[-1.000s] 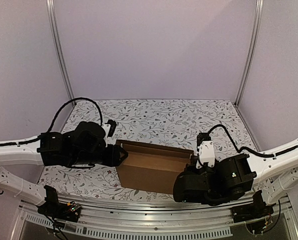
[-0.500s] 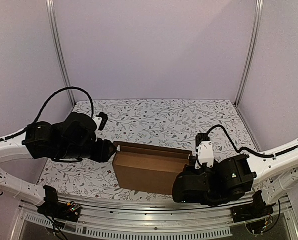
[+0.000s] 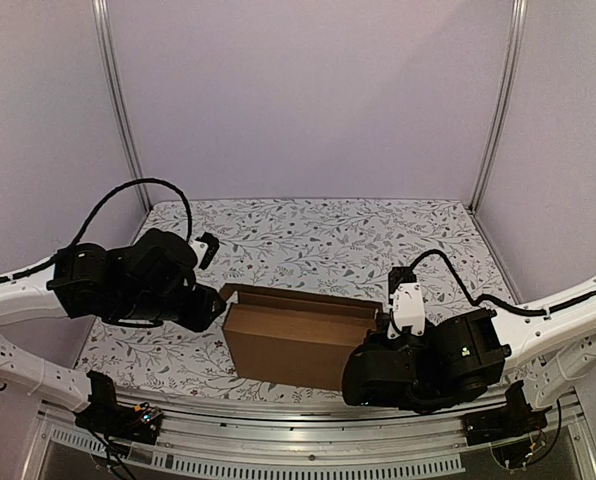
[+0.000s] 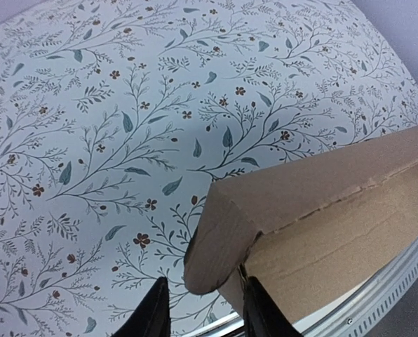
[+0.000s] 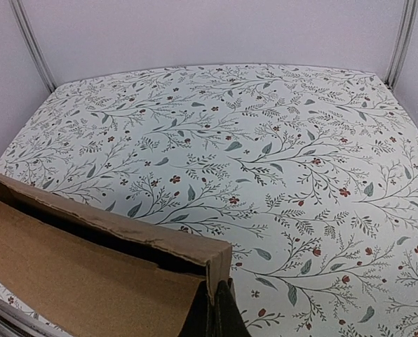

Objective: Fold the paper box

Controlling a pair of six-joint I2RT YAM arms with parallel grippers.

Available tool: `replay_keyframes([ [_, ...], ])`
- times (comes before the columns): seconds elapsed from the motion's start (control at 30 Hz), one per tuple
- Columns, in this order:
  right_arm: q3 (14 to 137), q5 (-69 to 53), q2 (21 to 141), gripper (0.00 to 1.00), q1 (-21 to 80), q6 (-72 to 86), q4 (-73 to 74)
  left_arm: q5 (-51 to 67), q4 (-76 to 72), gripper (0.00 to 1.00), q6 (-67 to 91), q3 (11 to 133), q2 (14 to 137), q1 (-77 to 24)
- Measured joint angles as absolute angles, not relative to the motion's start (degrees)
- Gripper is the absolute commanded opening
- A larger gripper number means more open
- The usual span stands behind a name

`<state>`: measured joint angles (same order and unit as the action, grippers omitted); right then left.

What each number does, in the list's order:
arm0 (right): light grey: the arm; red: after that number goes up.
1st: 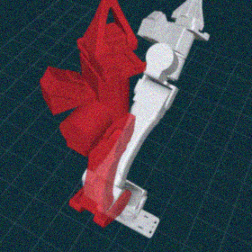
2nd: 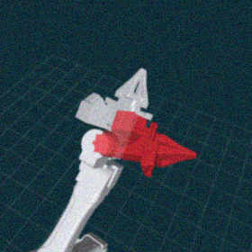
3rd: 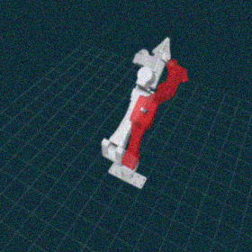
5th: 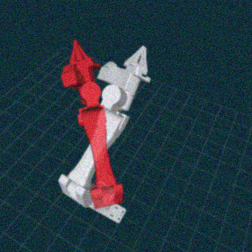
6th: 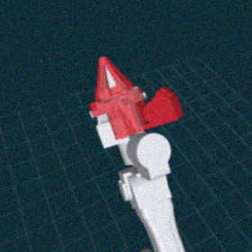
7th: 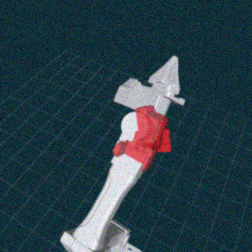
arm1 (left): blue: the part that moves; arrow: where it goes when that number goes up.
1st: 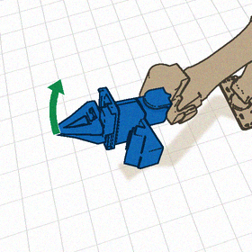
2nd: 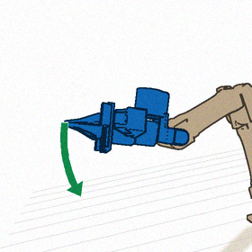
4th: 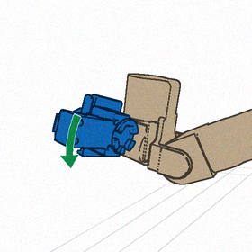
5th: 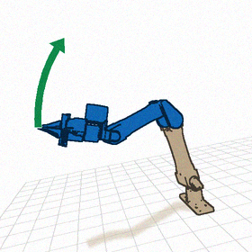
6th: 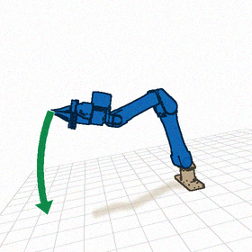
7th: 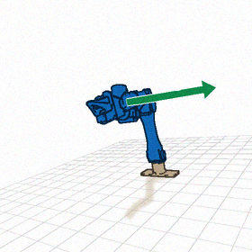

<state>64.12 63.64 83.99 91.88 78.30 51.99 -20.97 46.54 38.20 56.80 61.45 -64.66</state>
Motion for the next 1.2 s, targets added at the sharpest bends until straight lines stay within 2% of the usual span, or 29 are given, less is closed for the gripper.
replay_keyframes([
  [0.1, 64.18, 63.64, 84.14, 0.0, 91.88, 78.32, 51.83, -21.02, 46.15, 0.29, 37.45, 56.8, 62.35, -64.69],
  [0.27, 64.18, 63.64, 84.14, 0.0, 91.88, 78.35, 51.83, -21.1, 45.84, 0.13, 35.92, 56.97, 64.14, -64.66],
  [0.47, 64.2, 63.75, 84.34, 0.0, 91.88, 78.35, 51.79, -20.62, 45.71, 0.0, 34.28, 58.87, 66.3, -64.66],
  [1.2, 64.95, 64.36, 85.6, 0.0, 91.88, 77.89, 52.62, -16.01, 55.44, 0.0, 32.73, 68.82, 70.11, -63.61],
])
